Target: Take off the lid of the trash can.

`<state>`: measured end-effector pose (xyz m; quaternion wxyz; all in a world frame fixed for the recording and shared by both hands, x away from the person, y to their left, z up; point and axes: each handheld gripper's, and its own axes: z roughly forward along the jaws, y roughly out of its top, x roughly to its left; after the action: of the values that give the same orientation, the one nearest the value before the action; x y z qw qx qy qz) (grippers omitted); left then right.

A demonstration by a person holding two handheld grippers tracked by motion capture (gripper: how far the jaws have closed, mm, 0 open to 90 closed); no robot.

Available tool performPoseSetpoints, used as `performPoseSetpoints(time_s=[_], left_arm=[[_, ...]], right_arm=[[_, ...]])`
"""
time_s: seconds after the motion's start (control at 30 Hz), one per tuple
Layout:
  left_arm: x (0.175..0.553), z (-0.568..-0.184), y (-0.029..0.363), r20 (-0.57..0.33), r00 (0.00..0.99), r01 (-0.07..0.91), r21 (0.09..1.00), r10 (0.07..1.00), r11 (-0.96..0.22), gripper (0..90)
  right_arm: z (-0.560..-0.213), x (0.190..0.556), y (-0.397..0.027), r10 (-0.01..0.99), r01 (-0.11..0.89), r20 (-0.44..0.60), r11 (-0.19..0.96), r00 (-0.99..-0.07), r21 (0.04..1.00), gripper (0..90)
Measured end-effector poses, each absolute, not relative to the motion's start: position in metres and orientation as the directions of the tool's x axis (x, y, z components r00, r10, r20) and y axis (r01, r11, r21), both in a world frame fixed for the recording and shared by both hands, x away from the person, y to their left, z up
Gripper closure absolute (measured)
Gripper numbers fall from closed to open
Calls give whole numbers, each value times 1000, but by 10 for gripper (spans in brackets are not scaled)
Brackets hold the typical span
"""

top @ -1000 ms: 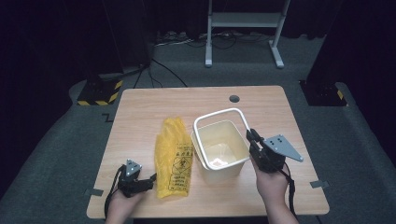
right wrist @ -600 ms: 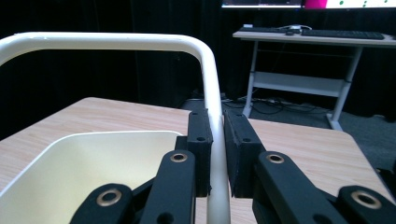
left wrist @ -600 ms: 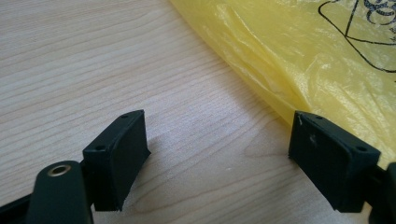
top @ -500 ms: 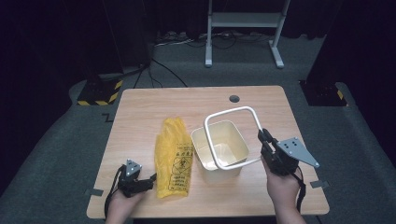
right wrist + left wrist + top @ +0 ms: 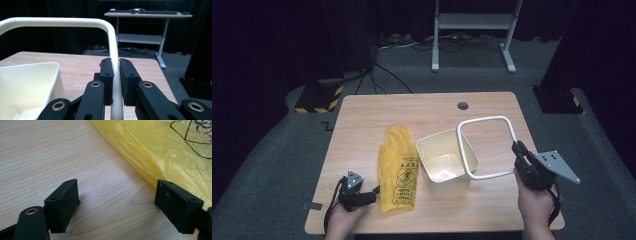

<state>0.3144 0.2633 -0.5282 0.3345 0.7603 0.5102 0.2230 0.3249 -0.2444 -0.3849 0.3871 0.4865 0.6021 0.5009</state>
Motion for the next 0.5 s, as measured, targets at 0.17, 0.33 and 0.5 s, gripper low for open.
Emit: performPoseSetpoints(time_s=[0.17,0.33,0.5], left_arm=[[314,-528,263,-3,380,627,736,925,-255,195],[314,-528,263,-3,380,627,736,925,-255,195],[314,-528,263,-2,379,627,736,925,-255,195]], right_arm=[[-386,321,-265,982,206,13,26,-188,978,816],[-389,320,-277,987,211,13,22,-163,977,816],[-396,318,-290,991,221,6,23,-132,975,816]])
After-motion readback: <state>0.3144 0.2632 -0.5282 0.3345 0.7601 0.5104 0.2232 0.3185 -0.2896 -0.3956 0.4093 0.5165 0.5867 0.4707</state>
